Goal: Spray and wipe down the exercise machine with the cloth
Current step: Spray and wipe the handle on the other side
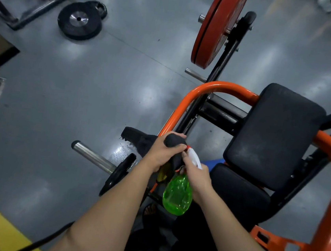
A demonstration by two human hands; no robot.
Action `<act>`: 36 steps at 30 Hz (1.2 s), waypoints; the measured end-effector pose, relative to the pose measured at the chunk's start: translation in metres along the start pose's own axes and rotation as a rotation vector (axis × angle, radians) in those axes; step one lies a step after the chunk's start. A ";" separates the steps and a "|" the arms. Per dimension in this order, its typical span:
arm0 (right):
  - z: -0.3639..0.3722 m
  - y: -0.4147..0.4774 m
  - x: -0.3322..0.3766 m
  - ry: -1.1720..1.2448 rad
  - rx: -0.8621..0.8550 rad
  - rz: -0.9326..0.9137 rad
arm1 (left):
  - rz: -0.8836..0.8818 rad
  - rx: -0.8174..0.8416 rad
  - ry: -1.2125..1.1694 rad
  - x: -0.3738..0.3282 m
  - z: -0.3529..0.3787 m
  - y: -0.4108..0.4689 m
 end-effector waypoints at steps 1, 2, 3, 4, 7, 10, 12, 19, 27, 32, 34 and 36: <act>-0.002 -0.001 -0.001 0.004 -0.019 0.008 | 0.004 -0.003 0.029 0.000 -0.001 0.000; -0.005 -0.003 0.002 -0.002 -0.050 -0.001 | 0.011 -0.033 0.068 0.000 0.000 -0.003; -0.006 -0.003 0.008 -0.010 -0.084 -0.024 | 0.007 -0.113 0.123 -0.001 0.001 -0.007; -0.008 -0.001 0.014 -0.016 -0.117 -0.048 | -0.006 -0.230 0.184 0.000 0.003 -0.013; -0.010 0.008 0.032 -0.010 -0.174 -0.117 | -0.089 -0.519 0.367 -0.011 0.015 -0.034; -0.005 0.018 0.045 -0.087 -0.141 -0.172 | -0.207 -0.531 0.412 -0.011 0.017 -0.032; 0.000 0.016 0.043 -0.115 -0.108 -0.172 | -0.256 -0.482 0.353 -0.004 0.014 -0.027; 0.011 -0.004 0.001 0.032 -0.027 -0.014 | -0.182 -0.092 0.101 0.015 -0.002 -0.011; -0.007 0.003 0.011 -0.059 -0.104 -0.043 | -0.120 -0.157 0.245 0.029 0.001 0.004; -0.014 0.000 0.017 -0.050 -0.170 -0.070 | -0.196 -0.416 0.492 0.016 0.011 -0.020; -0.012 0.000 0.017 -0.057 -0.174 -0.075 | -0.225 -0.441 0.430 0.016 0.017 -0.026; -0.007 -0.002 0.019 -0.087 -0.156 -0.094 | -0.260 -0.434 0.385 0.015 0.020 -0.029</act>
Point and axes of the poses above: each hand's wrist, its own y-axis towards the middle knuckle, its own z-axis out of the palm, x = y × z, the point moved 5 cm from there along y, towards the middle knuckle, and after that the axes turned 1 degree about -x, right-handed, at the moved point
